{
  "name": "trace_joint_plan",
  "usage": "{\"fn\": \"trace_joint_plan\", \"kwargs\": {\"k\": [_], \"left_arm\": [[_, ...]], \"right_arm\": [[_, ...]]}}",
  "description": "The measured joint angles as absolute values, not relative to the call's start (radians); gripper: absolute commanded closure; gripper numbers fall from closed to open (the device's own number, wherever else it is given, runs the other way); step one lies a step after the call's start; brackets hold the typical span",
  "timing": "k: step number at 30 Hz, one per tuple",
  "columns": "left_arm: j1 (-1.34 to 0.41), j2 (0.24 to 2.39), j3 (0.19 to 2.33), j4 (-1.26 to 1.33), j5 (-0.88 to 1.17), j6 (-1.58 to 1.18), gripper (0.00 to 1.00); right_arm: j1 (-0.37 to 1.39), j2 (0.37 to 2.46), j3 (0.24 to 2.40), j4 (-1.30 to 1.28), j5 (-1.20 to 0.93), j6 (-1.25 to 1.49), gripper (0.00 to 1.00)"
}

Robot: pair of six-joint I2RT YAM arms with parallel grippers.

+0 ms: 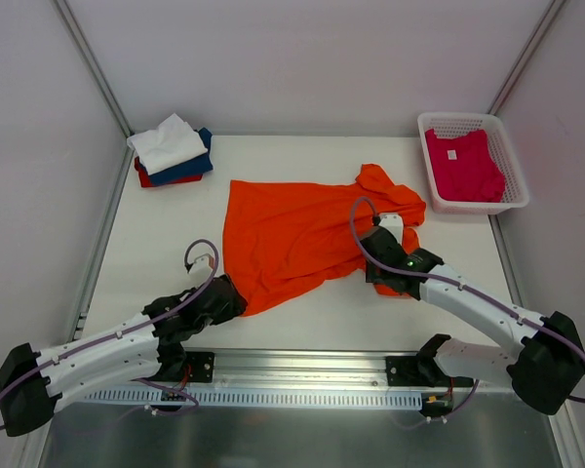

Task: Fold and stack the t-shirts
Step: Flatten the tshirt out

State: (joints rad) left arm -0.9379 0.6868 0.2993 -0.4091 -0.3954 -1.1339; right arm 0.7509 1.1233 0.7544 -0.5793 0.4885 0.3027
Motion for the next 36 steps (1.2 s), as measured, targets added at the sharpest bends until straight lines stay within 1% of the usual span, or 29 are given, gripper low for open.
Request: {"fn": "trace_joint_plan", "kwargs": {"k": [9, 13, 14, 15, 16, 18, 19, 20, 22, 23, 26, 32, 36], "left_arm": [[-0.950, 0.728, 0.273, -0.390, -0.394, -1.162, 0.49], [-0.950, 0.735, 0.265, -0.369, -0.394, -1.182, 0.54], [-0.952, 0.736, 0.265, -0.364, -0.393, -1.187, 0.66], [-0.956, 0.740, 0.264, -0.363, -0.394, -1.195, 0.71], [-0.957, 0.744, 0.262, -0.364, -0.388, -1.198, 0.82], [-0.963, 0.752, 0.258, -0.366, -0.383, -1.203, 0.90], [-0.963, 0.756, 0.255, -0.365, -0.381, -1.205, 0.97], [-0.963, 0.758, 0.255, -0.364, -0.378, -1.209, 0.99], [-0.963, 0.761, 0.255, -0.363, -0.376, -1.211, 1.00], [-0.964, 0.762, 0.255, -0.363, -0.376, -1.212, 1.00], [-0.969, 0.762, 0.255, -0.363, -0.376, -1.213, 1.00], [-0.970, 0.759, 0.255, -0.363, -0.376, -1.213, 1.00], [-0.970, 0.746, 0.248, -0.363, -0.375, -1.213, 1.00]], "right_arm": [[0.753, 1.127, 0.754, -0.579, 0.489, 0.303, 0.62], [0.756, 1.126, 0.754, -0.580, 0.490, 0.303, 0.62], [0.757, 1.126, 0.754, -0.580, 0.491, 0.303, 0.62], [0.757, 1.124, 0.754, -0.580, 0.492, 0.304, 0.63], [0.759, 1.121, 0.754, -0.581, 0.493, 0.306, 0.65], [0.761, 1.112, 0.754, -0.582, 0.499, 0.315, 0.68], [0.763, 1.104, 0.752, -0.582, 0.505, 0.323, 0.68], [0.765, 1.094, 0.748, -0.582, 0.512, 0.332, 0.68], [0.770, 1.068, 0.727, -0.588, 0.526, 0.359, 0.65], [0.772, 1.055, 0.715, -0.596, 0.537, 0.376, 0.59], [0.773, 1.019, 0.674, -0.626, 0.572, 0.431, 0.54], [0.764, 0.962, 0.623, -0.682, 0.619, 0.517, 0.52], [0.719, 0.955, 0.623, -0.686, 0.627, 0.525, 0.52]]}}
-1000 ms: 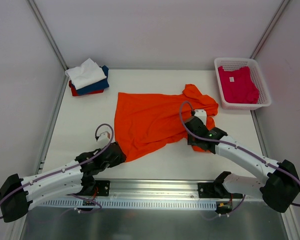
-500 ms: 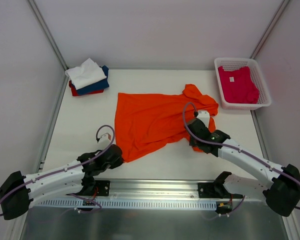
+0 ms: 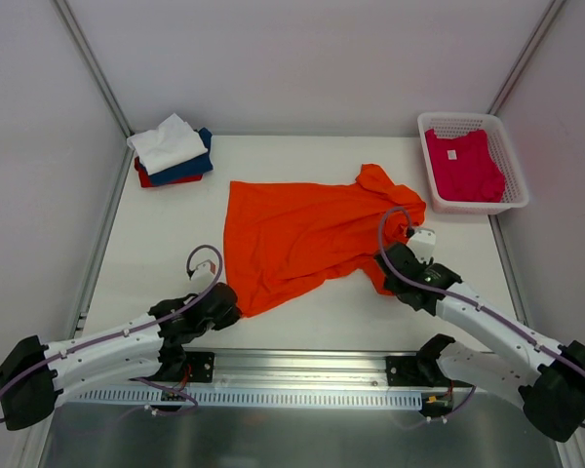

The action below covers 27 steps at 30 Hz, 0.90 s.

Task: Fold and stack the t-shirts
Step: Flatten the tshirt out

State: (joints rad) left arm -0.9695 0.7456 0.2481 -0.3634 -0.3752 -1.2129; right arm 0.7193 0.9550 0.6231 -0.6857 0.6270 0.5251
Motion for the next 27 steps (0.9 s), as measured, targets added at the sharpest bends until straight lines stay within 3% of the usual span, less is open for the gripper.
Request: {"fn": "trace_joint_plan", "kwargs": {"k": [12, 27], "left_arm": [[-0.970, 0.698, 0.225, -0.363, -0.375, -1.213, 1.00], [-0.970, 0.685, 0.219, -0.363, -0.375, -1.213, 1.00]], "right_arm": [[0.522, 0.922, 0.531, -0.664, 0.580, 0.513, 0.57], [0.464, 0.876, 0.476, -0.640, 0.529, 0.524, 0.61]]}}
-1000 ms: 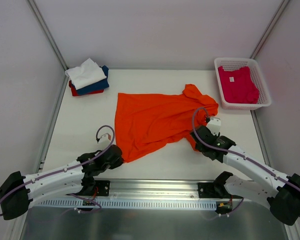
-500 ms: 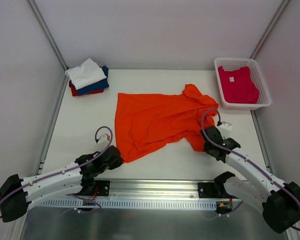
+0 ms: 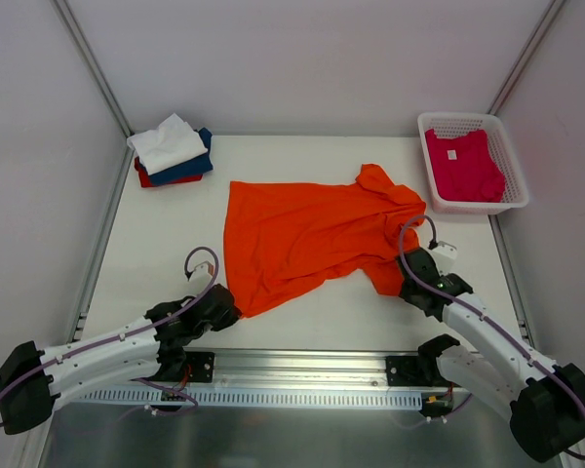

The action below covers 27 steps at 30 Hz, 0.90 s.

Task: Fold and stack the t-shirts
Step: Flatten the tshirt out

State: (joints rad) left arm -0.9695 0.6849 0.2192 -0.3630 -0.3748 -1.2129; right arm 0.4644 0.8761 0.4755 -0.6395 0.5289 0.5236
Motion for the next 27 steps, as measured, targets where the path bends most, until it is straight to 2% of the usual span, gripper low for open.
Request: {"fn": "trace_joint_plan", "kwargs": {"k": [14, 27], "left_arm": [[-0.970, 0.664, 0.208, -0.360, -0.375, -1.213, 1.00], [-0.970, 0.647, 0.198, -0.354, -0.375, -1.213, 1.00]], "right_arm": [[0.390, 0.911, 0.476, -0.579, 0.497, 0.516, 0.61], [0.116, 0.805, 0.373, -0.440, 0.209, 0.489, 0.61]]}}
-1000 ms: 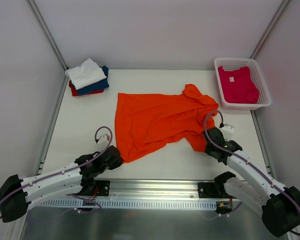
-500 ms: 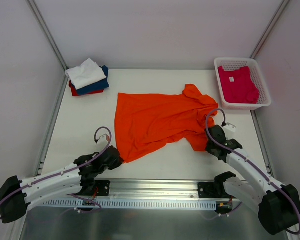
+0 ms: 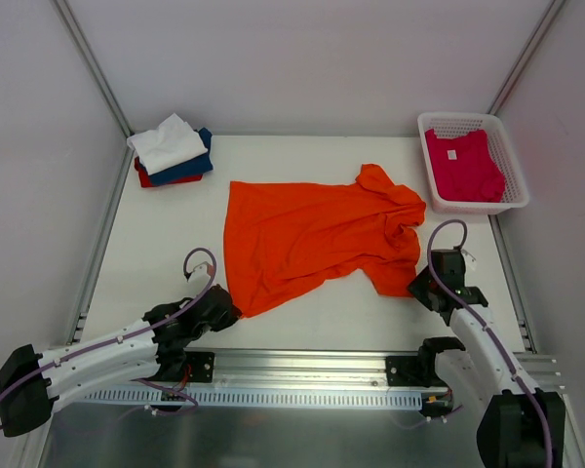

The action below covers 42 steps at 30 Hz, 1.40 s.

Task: Fold and stack the t-shirts
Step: Flatten the tshirt out

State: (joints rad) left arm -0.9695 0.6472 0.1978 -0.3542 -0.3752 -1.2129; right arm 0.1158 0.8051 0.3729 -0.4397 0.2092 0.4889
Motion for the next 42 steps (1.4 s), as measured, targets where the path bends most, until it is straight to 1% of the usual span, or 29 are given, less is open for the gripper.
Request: {"fn": "trace_joint_plan", "kwargs": {"k": [4, 8, 16, 23, 28, 36, 42], "left_arm": [[-0.970, 0.646, 0.197, -0.354, -0.375, -1.213, 1.00], [-0.970, 0.646, 0.197, -0.354, -0.375, -1.213, 1.00], [-0.970, 0.645, 0.197, -0.354, -0.375, -1.213, 1.00], [-0.970, 0.645, 0.197, -0.354, -0.375, -1.213, 1.00], [-0.970, 0.645, 0.197, -0.354, -0.375, -1.213, 1.00], [-0.970, 0.645, 0.197, -0.354, -0.375, -1.213, 0.99], [-0.970, 0.644, 0.197, -0.355, -0.375, -1.213, 0.99]], "right_arm": [[0.038, 0.778, 0.349, -0.431, 0.111, 0.480, 0.61], [0.012, 0.757, 0.345, -0.430, 0.059, 0.474, 0.61], [-0.033, 0.705, 0.352, -0.464, 0.041, 0.432, 0.61], [-0.151, 0.723, 0.350, -0.470, -0.042, 0.406, 0.62], [-0.233, 0.741, 0.340, -0.468, -0.123, 0.395, 0.65], [-0.254, 0.742, 0.296, -0.452, -0.194, 0.400, 0.67], [-0.255, 0.728, 0.286, -0.444, -0.203, 0.403, 0.68]]}}
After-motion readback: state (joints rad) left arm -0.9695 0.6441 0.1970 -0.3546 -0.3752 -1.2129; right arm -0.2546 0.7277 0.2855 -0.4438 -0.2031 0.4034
